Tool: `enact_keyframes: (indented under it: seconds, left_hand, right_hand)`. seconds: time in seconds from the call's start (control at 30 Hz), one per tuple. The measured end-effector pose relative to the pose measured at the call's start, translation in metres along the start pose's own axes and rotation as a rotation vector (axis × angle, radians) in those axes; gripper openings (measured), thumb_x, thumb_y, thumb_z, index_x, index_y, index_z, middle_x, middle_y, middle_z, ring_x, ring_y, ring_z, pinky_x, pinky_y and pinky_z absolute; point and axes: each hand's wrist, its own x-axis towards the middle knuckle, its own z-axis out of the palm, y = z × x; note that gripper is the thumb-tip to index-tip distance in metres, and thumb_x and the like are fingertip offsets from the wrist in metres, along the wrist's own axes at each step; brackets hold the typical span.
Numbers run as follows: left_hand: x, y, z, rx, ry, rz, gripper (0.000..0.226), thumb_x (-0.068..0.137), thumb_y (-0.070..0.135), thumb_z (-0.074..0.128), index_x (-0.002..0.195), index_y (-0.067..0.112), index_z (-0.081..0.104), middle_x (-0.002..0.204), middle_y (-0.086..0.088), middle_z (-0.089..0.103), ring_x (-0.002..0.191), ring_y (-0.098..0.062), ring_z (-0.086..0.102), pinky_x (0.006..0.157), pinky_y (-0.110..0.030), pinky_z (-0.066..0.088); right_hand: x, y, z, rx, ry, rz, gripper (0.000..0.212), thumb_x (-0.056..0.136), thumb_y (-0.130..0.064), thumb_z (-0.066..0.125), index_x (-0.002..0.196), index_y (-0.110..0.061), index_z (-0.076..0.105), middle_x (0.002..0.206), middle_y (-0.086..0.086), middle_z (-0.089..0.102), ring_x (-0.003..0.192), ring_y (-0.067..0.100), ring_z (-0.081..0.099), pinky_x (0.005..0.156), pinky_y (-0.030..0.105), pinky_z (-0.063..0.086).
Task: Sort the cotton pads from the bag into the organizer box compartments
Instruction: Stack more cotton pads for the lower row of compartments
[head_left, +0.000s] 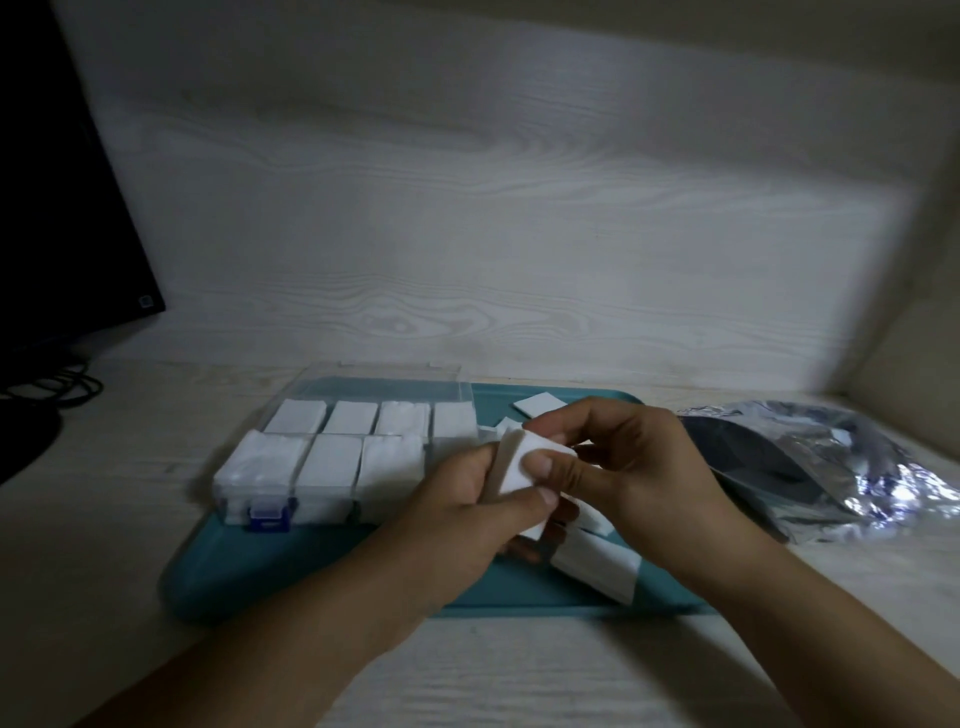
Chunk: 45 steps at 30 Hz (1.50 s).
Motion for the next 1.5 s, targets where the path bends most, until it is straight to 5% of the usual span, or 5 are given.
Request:
enact_keyframes:
  seconds: [0.23, 0.4, 0.67, 0.9, 1.5]
  left_hand:
    - [0.003, 0.003, -0.003, -0.258, 0.174, -0.047, 0.019, 0.097, 0.006, 0.053, 0.114, 0.006, 0.062, 0.094, -0.017, 0.076, 0.083, -0.033, 0.073, 0.065, -0.036, 0.056]
    - [0.004, 0.003, -0.007, -0.333, 0.201, -0.07, 0.021, 0.093, 0.006, 0.056, 0.11, 0.008, 0.067, 0.102, -0.011, 0.076, 0.097, -0.026, 0.073, 0.072, -0.036, 0.055]
    - [0.003, -0.002, 0.0, -0.278, 0.188, -0.063, 0.018, 0.094, 0.006, 0.059, 0.111, 0.008, 0.065, 0.096, -0.015, 0.076, 0.086, -0.031, 0.074, 0.062, -0.034, 0.06]
    - [0.004, -0.009, 0.005, -0.223, 0.208, -0.128, 0.025, 0.093, 0.005, 0.061, 0.118, 0.008, 0.059, 0.1, -0.02, 0.074, 0.078, -0.032, 0.075, 0.056, -0.035, 0.057]
    - [0.008, -0.01, 0.005, -0.426, 0.13, -0.168, 0.029, 0.098, 0.021, 0.054, 0.123, 0.009, 0.063, 0.111, -0.021, 0.071, 0.097, -0.035, 0.071, 0.074, -0.044, 0.061]
  right_hand:
    - [0.01, 0.006, -0.027, -0.312, 0.212, 0.119, 0.015, 0.09, -0.03, 0.068, 0.082, -0.017, 0.073, 0.069, 0.001, 0.07, 0.061, 0.004, 0.058, 0.061, 0.021, 0.046]
    - [0.013, 0.02, -0.05, -1.023, -0.084, 0.394, 0.034, 0.09, -0.049, 0.06, 0.113, -0.024, 0.066, 0.092, -0.006, 0.068, 0.081, 0.011, 0.06, 0.075, 0.029, 0.049]
    - [0.011, 0.019, -0.043, -0.95, -0.165, 0.506, 0.053, 0.081, -0.04, 0.076, 0.127, -0.024, 0.057, 0.101, -0.001, 0.063, 0.085, 0.014, 0.061, 0.074, 0.028, 0.05]
    - [0.011, -0.001, -0.057, -0.58, -0.003, 0.37, 0.012, 0.08, -0.022, 0.079, 0.088, -0.016, 0.072, 0.05, 0.002, 0.064, 0.038, 0.006, 0.046, 0.039, 0.015, 0.034]
    - [-0.003, -0.002, 0.003, -0.164, 0.035, 0.067, 0.009, 0.085, -0.004, 0.071, 0.079, -0.011, 0.07, 0.056, -0.001, 0.066, 0.045, 0.005, 0.055, 0.046, 0.017, 0.043]
